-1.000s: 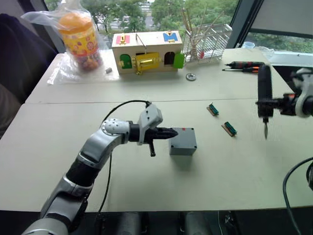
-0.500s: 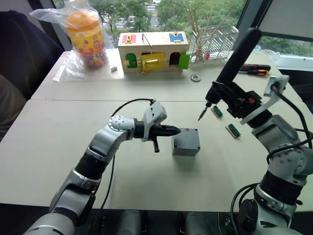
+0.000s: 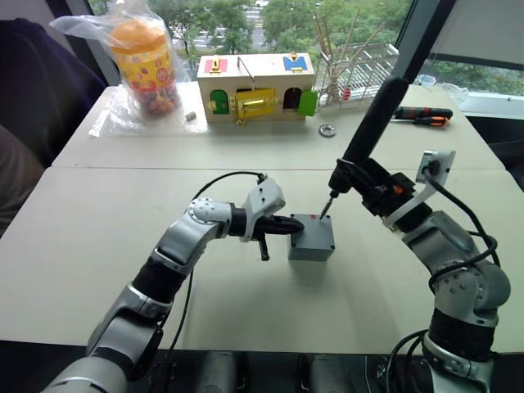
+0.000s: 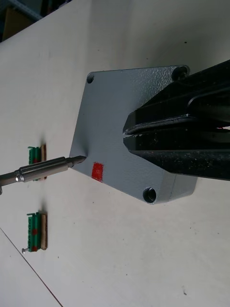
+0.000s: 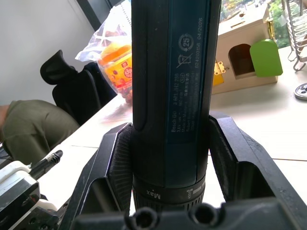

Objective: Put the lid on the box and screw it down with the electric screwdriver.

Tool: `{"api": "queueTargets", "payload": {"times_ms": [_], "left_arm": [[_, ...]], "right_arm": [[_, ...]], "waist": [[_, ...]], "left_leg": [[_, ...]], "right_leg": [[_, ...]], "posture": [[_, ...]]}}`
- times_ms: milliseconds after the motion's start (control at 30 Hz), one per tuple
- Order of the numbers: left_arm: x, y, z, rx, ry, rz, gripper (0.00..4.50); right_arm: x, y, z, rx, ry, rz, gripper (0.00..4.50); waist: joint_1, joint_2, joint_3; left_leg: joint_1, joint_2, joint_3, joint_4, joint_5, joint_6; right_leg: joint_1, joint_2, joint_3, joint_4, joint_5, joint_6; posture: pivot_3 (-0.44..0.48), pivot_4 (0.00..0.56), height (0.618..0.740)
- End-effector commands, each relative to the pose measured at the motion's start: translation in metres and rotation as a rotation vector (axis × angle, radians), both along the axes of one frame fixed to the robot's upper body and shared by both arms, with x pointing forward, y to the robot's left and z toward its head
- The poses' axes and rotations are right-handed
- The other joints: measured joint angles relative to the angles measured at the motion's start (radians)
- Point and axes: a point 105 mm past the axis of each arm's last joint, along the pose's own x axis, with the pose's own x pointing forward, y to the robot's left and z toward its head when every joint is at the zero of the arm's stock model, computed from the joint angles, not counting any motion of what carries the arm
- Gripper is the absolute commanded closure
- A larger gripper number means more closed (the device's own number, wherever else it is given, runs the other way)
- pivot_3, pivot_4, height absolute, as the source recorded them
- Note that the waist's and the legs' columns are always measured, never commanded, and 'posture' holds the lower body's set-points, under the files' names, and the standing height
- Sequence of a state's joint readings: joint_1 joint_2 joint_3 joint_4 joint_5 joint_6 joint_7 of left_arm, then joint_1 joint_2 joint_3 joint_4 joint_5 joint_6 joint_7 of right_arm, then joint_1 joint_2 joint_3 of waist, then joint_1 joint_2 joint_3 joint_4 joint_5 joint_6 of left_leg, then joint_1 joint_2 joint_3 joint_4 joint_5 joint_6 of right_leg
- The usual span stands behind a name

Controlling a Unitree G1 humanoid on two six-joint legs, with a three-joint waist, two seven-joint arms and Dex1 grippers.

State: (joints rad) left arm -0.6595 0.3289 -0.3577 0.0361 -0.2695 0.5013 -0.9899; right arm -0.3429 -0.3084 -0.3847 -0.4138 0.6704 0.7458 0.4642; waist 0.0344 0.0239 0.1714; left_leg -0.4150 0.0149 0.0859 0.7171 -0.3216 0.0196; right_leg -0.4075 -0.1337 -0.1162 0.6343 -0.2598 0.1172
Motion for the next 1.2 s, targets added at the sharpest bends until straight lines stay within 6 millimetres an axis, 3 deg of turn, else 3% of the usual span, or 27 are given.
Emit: {"api": "queueTargets", "payload": {"times_ms": [33, 733, 1067, 1200], "left_arm": [[-0.003, -0.002, 0.000, 0.004, -0.010, -0.014, 4.50], [-0.004, -0.007, 0.001, 0.003, -0.015, -0.029, 4.50], [-0.004, -0.004, -0.005, 0.018, -0.004, -0.017, 4.50], [-0.003, -0.002, -0.017, 0.078, -0.014, -0.008, 4.50]], "right_arm": [[-0.005, -0.003, 0.017, -0.008, -0.086, -0.011, 2.65], [-0.002, -0.015, 0.010, -0.027, -0.073, -0.050, 2.65], [-0.015, 0.019, -0.014, -0.218, -0.055, 0.092, 2.65], [-0.022, 0.029, -0.036, -0.313, -0.019, 0.140, 2.65]], "waist": [[0.000, 0.000, 0.000], [0.002, 0.000, 0.000], [0.001, -0.001, -0.001], [0.001, -0.005, -0.003]], "left_leg": [[0.000, 0.000, 0.000, 0.000, 0.000, 0.000], [0.000, 0.000, 0.000, 0.000, 0.000, 0.000], [0.002, 0.000, 0.000, 0.000, 0.000, 0.001], [0.005, 0.001, 0.000, -0.001, -0.001, 0.002]], "right_leg": [[0.000, 0.000, 0.000, 0.000, 0.000, 0.000], [0.000, 0.000, 0.000, 0.000, 0.000, 0.000], [0.001, 0.000, 0.001, 0.000, 0.000, 0.000], [0.005, 0.000, 0.001, -0.001, 0.000, 0.000]], "posture": [[0.000, 0.150, 0.708], [0.000, 0.150, 0.708], [0.000, 0.150, 0.708], [0.000, 0.150, 0.708]]}}
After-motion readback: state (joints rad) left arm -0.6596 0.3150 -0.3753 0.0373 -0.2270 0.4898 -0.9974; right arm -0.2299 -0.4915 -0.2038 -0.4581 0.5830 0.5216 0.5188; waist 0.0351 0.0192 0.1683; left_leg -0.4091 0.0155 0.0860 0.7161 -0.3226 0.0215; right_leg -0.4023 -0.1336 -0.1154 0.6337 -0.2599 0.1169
